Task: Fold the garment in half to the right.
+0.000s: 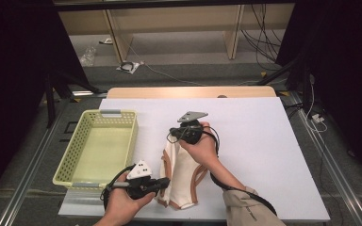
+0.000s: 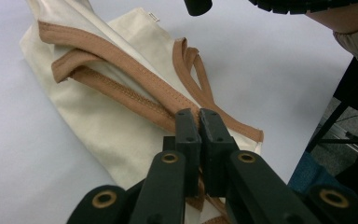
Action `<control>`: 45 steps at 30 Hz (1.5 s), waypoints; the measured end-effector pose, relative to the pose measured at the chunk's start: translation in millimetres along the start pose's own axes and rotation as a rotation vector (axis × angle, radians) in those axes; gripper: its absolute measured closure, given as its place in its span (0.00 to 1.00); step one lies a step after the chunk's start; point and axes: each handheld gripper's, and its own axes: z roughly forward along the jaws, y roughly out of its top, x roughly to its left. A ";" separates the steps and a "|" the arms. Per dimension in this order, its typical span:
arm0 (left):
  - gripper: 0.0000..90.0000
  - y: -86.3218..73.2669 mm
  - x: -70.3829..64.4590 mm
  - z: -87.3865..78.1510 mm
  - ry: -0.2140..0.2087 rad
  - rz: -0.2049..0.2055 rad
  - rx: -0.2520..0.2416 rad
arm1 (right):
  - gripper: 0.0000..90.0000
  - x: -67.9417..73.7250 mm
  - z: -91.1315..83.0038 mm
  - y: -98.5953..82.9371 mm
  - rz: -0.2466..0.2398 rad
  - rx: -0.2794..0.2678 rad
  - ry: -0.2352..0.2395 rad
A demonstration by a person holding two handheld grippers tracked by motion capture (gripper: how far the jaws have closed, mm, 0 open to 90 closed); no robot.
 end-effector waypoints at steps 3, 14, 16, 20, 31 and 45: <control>0.96 0.2 -0.4 0.6 -0.001 0.003 0.001 | 0.99 -0.4 -0.5 -0.4 0.001 0.000 0.000; 0.96 1.1 -1.1 2.2 -0.006 0.002 0.001 | 0.99 -2.1 -1.9 -1.9 0.001 0.004 -0.003; 0.96 1.0 -1.2 2.4 -0.006 0.003 0.002 | 0.99 -2.3 -2.2 -1.9 0.001 0.005 -0.004; 0.96 1.0 -1.2 2.7 -0.007 0.004 0.003 | 0.99 -2.4 -2.4 -2.1 0.003 0.007 -0.005; 0.96 0.9 -1.6 3.8 -0.009 0.003 0.005 | 0.99 -2.9 -2.9 -2.9 0.006 0.004 -0.005; 0.96 1.4 -3.1 6.3 -0.013 0.008 0.010 | 0.99 -4.5 -4.5 -4.8 0.006 0.010 -0.010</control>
